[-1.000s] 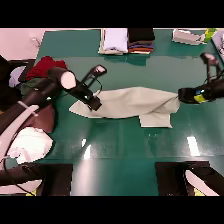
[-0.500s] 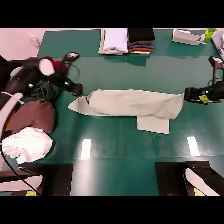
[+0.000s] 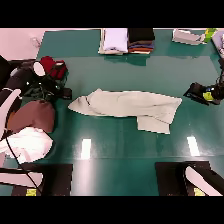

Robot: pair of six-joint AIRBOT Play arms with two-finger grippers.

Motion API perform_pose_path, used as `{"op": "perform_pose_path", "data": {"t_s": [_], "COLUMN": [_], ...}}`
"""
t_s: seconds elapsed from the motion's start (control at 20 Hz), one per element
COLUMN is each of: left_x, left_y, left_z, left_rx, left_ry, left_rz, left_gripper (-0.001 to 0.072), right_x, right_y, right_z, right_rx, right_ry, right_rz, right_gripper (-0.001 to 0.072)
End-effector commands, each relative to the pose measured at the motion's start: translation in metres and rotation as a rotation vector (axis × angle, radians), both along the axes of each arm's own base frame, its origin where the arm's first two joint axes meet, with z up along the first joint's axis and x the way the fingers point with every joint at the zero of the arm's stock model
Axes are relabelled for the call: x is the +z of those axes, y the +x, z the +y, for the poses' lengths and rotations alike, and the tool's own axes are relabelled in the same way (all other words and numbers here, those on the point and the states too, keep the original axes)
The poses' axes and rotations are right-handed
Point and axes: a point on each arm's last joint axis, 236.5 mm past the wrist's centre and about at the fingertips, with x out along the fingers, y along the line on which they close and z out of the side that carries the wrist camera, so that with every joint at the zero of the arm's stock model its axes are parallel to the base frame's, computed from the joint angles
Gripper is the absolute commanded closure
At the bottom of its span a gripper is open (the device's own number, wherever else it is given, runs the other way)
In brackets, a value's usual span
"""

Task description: Fold the shirts.

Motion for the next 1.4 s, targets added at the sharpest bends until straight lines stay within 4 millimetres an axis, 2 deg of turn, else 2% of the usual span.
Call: {"op": "perform_pose_path", "data": {"t_s": [0.0,0.2,0.25,0.35,0.4,0.45,0.55,0.6,0.7,0.8,0.95,1.2,1.25,1.35], "left_x": [-0.029,-0.042,-0.043,-0.043,-0.042,-0.037,-0.016,-0.006,0.013,0.023,0.025,0.025,0.025,0.025], "left_y": [-0.018,-0.035,-0.036,-0.035,-0.034,-0.03,-0.019,-0.015,-0.009,-0.008,-0.009,-0.01,-0.01,-0.01], "left_z": [-0.007,-0.013,-0.013,-0.013,-0.013,-0.013,-0.014,-0.014,-0.014,-0.014,-0.015,-0.015,-0.015,-0.015], "left_rx": [-0.019,-0.032,-0.031,-0.03,-0.031,-0.038,-0.046,-0.047,-0.045,-0.046,-0.046,-0.045,-0.045,-0.045], "left_ry": [-0.036,-0.061,-0.06,-0.06,-0.06,-0.061,-0.062,-0.064,-0.068,-0.07,-0.071,-0.071,-0.072,-0.071], "left_rz": [0.121,0.178,0.181,0.179,0.176,0.153,0.082,0.048,-0.014,-0.038,-0.037,-0.035,-0.036,-0.035], "left_gripper": [0.0125,0.0127,0.0176,0.0419,0.0628,0.0684,0.0685,0.0685,0.0685,0.0685,0.0684,0.0684,0.0685,0.0685], "right_x": [0.001,0.001,0.001,0.0,-0.002,-0.007,-0.029,-0.043,-0.073,-0.101,-0.132,-0.158,-0.16,-0.159], "right_y": [0.001,0.001,0.001,0.0,-0.002,-0.006,-0.022,-0.03,-0.043,-0.049,-0.043,-0.022,-0.019,-0.015], "right_z": [0.002,0.002,0.002,0.002,0.003,0.004,0.008,0.01,0.009,0.005,0.011,0.034,0.036,0.035], "right_rx": [-0.003,-0.002,-0.003,-0.002,0.0,0.007,0.039,0.039,0.013,-0.012,0.009,0.095,0.108,0.121], "right_ry": [0.016,0.016,0.016,0.017,0.018,0.02,0.028,0.038,0.057,0.077,0.095,0.087,0.082,0.067], "right_rz": [-0.003,-0.003,-0.003,0.001,0.011,0.028,0.095,0.132,0.193,0.254,0.328,0.388,0.398,0.395], "right_gripper": [0.0253,0.0253,0.0254,0.0254,0.0253,0.0253,0.0243,0.017,0.0157,0.0157,0.0158,0.0161,0.0175,0.0469]}}
